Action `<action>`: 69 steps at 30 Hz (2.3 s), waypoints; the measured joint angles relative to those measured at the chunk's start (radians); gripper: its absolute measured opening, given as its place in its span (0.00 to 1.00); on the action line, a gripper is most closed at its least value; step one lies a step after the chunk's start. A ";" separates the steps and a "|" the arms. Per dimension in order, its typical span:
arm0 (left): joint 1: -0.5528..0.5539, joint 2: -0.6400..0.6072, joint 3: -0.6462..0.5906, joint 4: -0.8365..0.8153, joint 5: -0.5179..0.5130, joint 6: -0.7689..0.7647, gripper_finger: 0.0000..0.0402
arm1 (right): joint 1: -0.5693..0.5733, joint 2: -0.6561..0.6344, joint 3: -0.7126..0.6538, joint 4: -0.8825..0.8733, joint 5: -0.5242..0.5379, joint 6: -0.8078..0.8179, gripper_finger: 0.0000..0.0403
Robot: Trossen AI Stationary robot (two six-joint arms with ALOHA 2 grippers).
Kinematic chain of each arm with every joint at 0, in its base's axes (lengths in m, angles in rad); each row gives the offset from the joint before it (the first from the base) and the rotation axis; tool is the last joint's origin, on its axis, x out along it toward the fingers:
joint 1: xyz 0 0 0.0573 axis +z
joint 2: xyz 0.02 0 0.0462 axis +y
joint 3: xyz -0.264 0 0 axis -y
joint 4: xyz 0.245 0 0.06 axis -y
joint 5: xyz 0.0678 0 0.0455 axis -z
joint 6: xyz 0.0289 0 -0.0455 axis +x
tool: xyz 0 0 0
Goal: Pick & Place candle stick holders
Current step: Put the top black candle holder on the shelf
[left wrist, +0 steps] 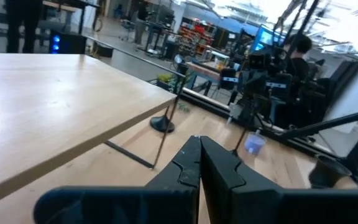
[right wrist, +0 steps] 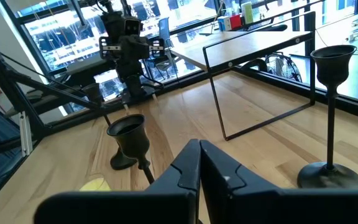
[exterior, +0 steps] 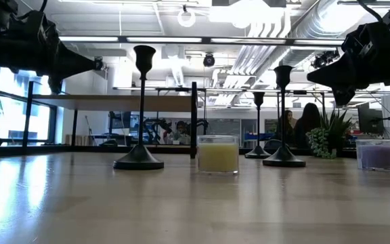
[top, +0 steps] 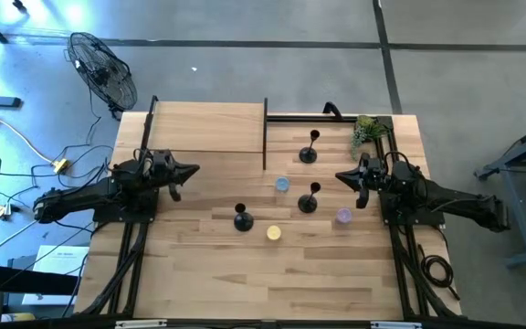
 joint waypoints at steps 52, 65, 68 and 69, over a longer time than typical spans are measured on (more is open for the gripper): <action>0.000 0.399 0.617 0.070 0.008 0.099 0.42 | 0.000 0.013 0.277 0.168 0.265 0.077 0.54; 0.000 0.661 0.969 -0.245 0.000 0.195 0.58 | 0.000 0.274 0.601 -0.214 0.308 -0.164 0.61; 0.000 0.679 1.011 -0.293 -0.036 0.197 0.58 | 0.000 0.387 0.729 -0.438 0.336 -0.184 0.61; 0.000 0.681 1.018 -0.298 -0.052 0.196 0.58 | 0.000 0.425 0.770 -0.497 0.339 -0.183 0.61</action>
